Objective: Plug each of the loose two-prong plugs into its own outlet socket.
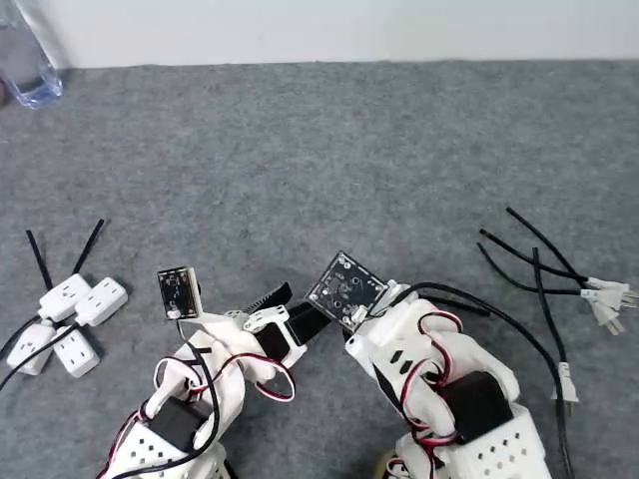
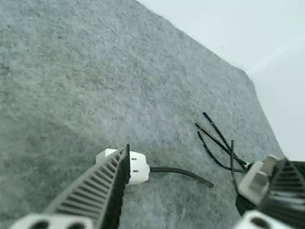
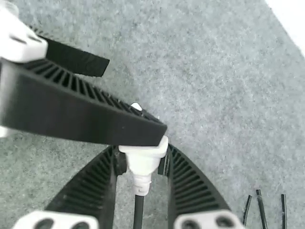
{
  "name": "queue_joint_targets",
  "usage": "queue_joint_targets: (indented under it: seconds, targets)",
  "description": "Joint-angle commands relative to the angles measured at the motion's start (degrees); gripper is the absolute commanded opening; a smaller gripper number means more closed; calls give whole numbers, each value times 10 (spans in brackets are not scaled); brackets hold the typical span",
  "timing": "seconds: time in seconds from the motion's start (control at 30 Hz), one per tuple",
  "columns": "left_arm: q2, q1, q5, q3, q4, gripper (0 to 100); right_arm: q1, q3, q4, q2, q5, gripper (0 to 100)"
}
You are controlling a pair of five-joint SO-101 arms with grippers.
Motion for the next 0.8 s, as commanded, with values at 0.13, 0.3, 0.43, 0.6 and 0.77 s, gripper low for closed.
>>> queue_joint_targets:
  seconds: [0.13, 0.3, 0.43, 0.6, 0.77]
  targets:
    - [-2, -1, 5, -4, 3, 426, -3, -55, 25, -11, -18, 9]
    - [-2, -1, 5, -4, 3, 426, -4, -75, 44, -11, -19, 9]
    - [-2, -1, 5, -4, 3, 426, -5, -88, 57, -12, -20, 9]
    - [-2, -1, 5, -4, 3, 426, -30, -122, 84, -12, -20, 9]
    - [-2, -1, 5, -4, 3, 426, -30, -125, 81, -12, -20, 9]
